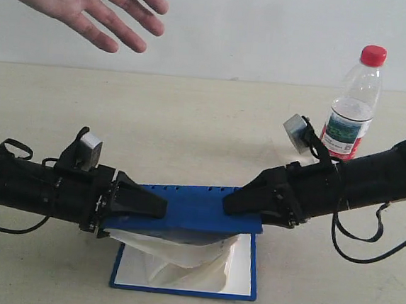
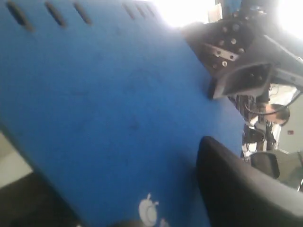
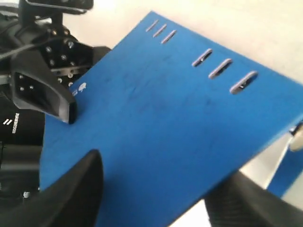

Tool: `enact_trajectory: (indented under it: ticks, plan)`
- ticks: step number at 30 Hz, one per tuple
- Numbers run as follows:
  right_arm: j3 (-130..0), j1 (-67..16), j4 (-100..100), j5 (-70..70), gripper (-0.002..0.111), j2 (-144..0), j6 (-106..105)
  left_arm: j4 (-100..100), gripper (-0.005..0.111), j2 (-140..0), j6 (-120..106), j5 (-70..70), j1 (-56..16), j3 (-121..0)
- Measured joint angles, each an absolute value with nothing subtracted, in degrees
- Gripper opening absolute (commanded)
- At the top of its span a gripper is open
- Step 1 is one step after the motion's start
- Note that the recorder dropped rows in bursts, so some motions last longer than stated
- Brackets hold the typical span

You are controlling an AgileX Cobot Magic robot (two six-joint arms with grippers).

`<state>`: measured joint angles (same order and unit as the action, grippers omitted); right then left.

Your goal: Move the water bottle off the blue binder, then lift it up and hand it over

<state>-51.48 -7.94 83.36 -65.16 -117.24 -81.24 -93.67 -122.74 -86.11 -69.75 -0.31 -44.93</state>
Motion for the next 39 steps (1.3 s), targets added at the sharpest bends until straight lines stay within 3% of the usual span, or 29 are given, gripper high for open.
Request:
enact_trajectory:
  ticks: [2,3,7,8,14,16,25,32,39]
  plan:
    - [-51.48,-7.94,83.21,-64.88,0.006,-117.37,-81.55,-92.88,0.013,-122.74,-86.46,-69.50,-0.35,-44.82]
    - [-51.48,-7.82,82.96,-64.77,0.000,-117.37,-81.55,-92.54,0.005,-122.74,-86.53,-69.50,-0.35,-44.70]
    - [-51.48,-7.60,81.80,-65.62,0.001,-117.37,-82.04,-91.87,0.004,-122.74,-88.80,-69.44,-0.35,-44.70]
    - [-51.48,-7.60,81.23,-65.83,0.004,-117.37,-82.04,-91.87,0.004,-122.74,-90.38,-69.44,-0.35,-44.70]
    - [-51.58,-7.94,74.49,-66.46,0.058,-117.37,-82.22,-94.90,0.004,-122.74,-94.89,-70.17,-0.88,-44.70]
    - [-51.58,-8.21,72.20,-67.52,0.068,-117.26,-81.38,-96.33,0.004,-122.74,-95.24,-70.17,-1.11,-44.70]
    - [-51.48,-8.49,59.36,-67.89,0.069,-110.96,-75.99,-95.63,0.004,-122.74,-95.24,-69.94,-1.11,-44.70]
    - [-51.48,-8.49,46.81,-59.57,0.069,-105.05,-65.16,-90.81,0.004,-118.57,-96.15,-68.83,-1.11,-44.70]
    - [-51.48,-8.49,53.72,-50.47,0.069,-104.79,-73.45,-84.70,0.004,-114.01,-100.21,-68.83,-1.11,-44.70]
